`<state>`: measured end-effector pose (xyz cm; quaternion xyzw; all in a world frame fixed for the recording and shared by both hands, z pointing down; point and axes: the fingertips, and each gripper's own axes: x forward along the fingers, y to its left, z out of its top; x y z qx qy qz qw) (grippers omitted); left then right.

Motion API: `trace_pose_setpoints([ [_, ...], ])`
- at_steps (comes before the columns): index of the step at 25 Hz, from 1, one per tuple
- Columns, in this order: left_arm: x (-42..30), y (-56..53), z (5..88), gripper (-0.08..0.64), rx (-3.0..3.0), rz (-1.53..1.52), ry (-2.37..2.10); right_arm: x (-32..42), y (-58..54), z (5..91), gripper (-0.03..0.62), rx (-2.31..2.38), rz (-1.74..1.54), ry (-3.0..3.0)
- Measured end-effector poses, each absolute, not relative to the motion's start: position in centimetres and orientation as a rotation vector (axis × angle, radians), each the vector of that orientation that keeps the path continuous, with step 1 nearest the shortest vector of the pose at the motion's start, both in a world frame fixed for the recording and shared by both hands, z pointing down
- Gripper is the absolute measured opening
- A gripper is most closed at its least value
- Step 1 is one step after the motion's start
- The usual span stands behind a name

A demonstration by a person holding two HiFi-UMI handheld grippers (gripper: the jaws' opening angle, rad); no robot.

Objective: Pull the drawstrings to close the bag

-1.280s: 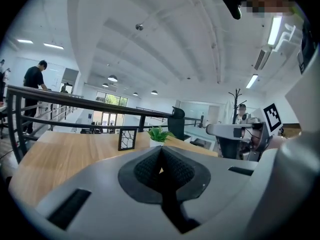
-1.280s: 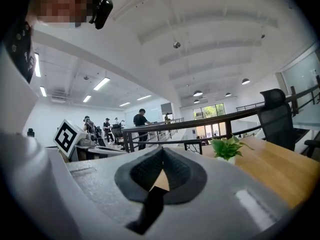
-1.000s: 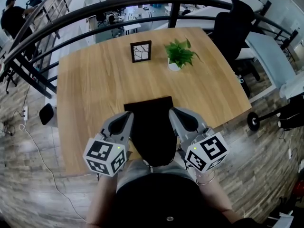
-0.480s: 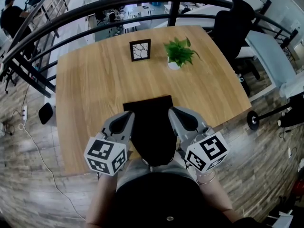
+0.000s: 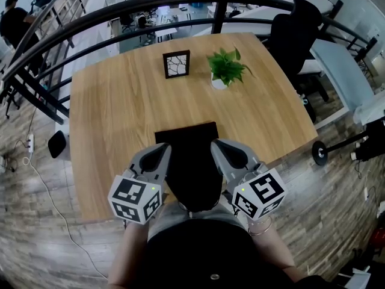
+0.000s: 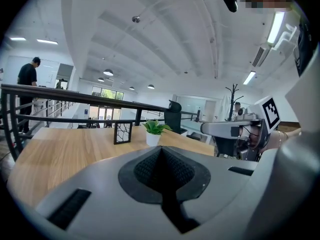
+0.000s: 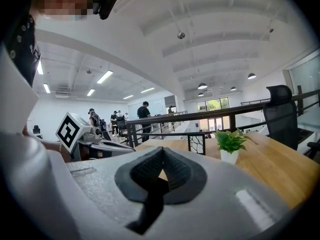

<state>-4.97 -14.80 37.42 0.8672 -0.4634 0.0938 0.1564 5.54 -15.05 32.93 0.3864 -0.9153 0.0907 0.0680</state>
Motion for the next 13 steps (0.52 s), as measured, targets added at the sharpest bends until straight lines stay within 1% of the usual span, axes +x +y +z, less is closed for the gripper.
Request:
trace_pose_setpoints([
  [13, -4.63, -14.64, 37.89, 0.014, 2.474, 0.263, -1.304, 5.37, -15.03, 33.18, -0.002, 1.130, 0.272, -2.758],
])
